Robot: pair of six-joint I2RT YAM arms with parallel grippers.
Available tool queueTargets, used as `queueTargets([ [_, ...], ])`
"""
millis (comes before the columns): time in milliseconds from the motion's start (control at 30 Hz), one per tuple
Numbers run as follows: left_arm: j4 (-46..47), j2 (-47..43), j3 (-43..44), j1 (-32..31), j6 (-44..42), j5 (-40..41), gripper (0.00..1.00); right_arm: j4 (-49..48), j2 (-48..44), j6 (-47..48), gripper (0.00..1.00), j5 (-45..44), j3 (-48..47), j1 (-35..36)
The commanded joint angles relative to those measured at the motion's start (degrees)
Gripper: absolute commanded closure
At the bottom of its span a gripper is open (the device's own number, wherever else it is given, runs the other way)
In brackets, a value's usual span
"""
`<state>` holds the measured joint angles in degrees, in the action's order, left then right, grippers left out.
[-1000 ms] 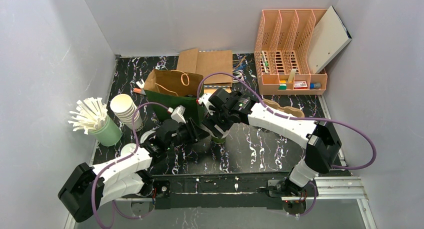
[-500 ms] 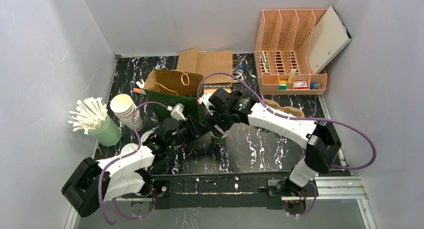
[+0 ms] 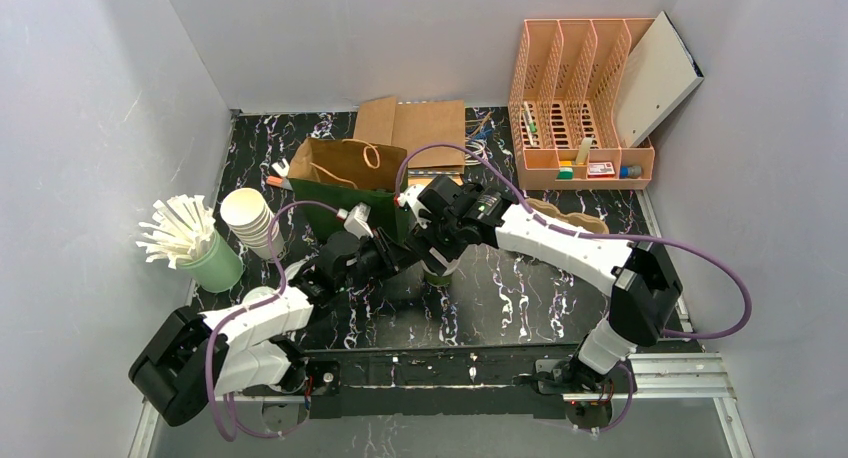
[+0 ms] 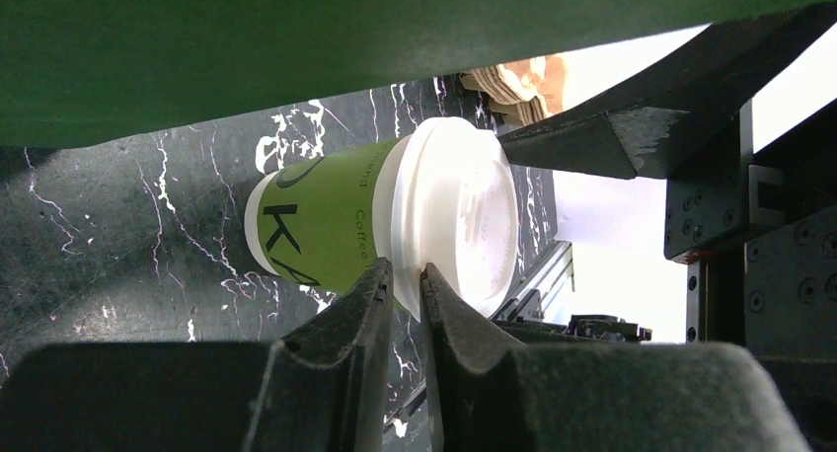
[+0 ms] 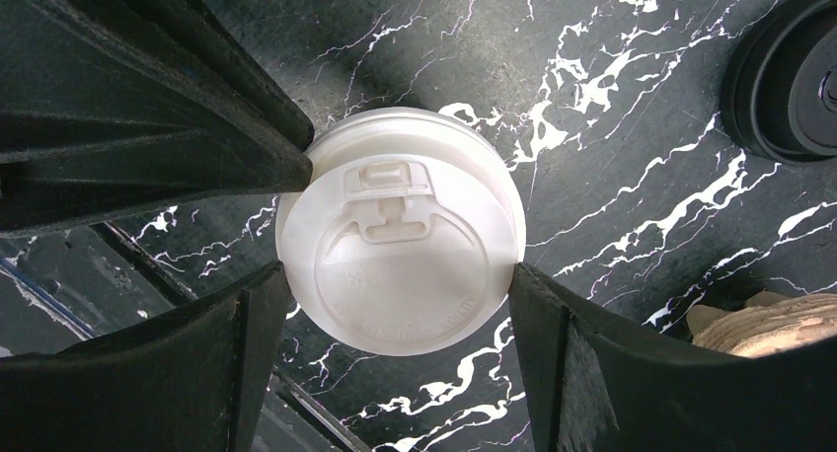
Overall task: Pack the takeout coffee
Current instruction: Close the cup lid on the coffee cup.
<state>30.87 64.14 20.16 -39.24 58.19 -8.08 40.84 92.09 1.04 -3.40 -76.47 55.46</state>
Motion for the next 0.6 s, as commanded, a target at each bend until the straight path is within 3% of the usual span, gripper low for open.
queueTargets([
  [0,-6.5,2.1,0.5,0.8,-1.0,3.7,0.86,6.1,4.1,0.0,0.14,1.5,0.1,0.9],
  [567,-9.0,3.0,-1.4,0.9,-0.7,2.1,0.86,8.7,7.5,-3.3,0.14,3.0,-0.9,0.9],
])
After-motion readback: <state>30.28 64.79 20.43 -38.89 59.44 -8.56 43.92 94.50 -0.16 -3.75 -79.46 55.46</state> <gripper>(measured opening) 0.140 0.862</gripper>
